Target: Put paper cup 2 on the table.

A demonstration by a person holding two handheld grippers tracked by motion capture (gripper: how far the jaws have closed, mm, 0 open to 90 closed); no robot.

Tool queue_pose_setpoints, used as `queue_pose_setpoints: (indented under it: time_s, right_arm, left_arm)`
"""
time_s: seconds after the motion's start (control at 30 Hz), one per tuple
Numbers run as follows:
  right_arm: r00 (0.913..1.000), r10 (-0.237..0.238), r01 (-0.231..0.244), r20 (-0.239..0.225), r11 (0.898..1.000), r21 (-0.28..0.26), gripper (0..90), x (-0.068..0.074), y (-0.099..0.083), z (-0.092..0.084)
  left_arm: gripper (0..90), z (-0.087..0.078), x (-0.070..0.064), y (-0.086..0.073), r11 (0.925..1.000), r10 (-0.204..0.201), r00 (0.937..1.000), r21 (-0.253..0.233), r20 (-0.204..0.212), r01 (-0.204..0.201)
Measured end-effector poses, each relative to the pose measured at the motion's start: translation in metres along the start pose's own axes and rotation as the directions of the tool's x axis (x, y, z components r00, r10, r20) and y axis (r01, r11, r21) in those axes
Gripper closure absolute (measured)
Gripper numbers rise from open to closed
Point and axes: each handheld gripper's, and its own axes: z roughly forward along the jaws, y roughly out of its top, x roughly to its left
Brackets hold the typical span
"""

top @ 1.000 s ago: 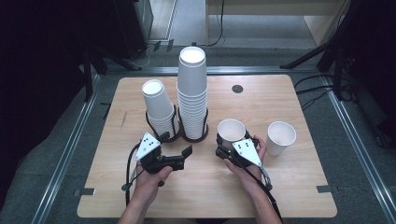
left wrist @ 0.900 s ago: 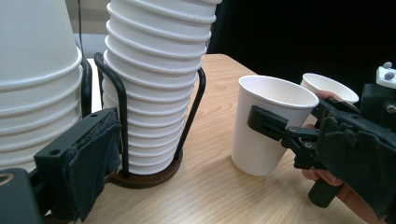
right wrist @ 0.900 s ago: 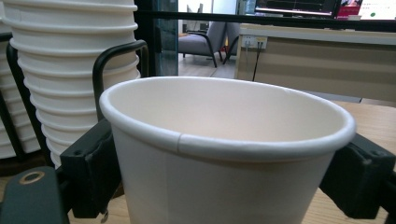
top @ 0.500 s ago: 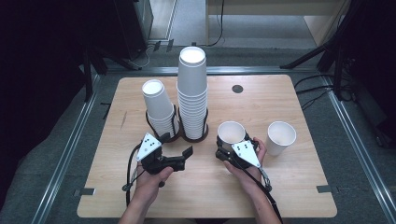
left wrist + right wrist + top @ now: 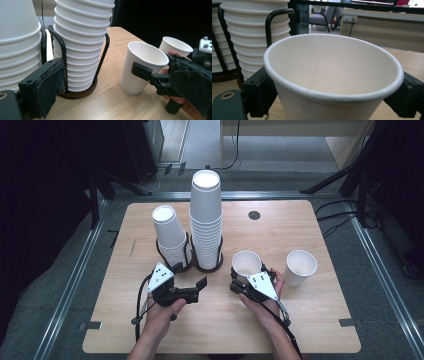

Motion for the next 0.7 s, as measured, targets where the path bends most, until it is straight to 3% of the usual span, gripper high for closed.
queue_pose_setpoints:
  time_s: [0.13, 0.47, 0.7]
  right_arm:
    - [0.9996, -0.001, 0.001, -0.029, 1.000, 0.005, 0.0, 0.000, 0.002, -0.002]
    - [0.9988, 0.009, -0.008, -0.049, 1.000, 0.016, 0.0, -0.005, 0.007, -0.011]
    - [0.9966, -0.004, 0.006, -0.082, 1.000, 0.017, 0.0, -0.014, 0.013, -0.023]
  left_arm:
    - [0.7, -0.001, 0.001, 0.000, 1.0000, -0.002, 1.0000, 0.001, -0.004, 0.002]
    - [0.7, -0.001, 0.003, -0.002, 1.0000, -0.001, 0.9999, 0.004, -0.014, 0.001]
    - [0.7, -0.003, 0.007, -0.007, 0.9999, 0.004, 0.9987, 0.016, -0.050, -0.003]
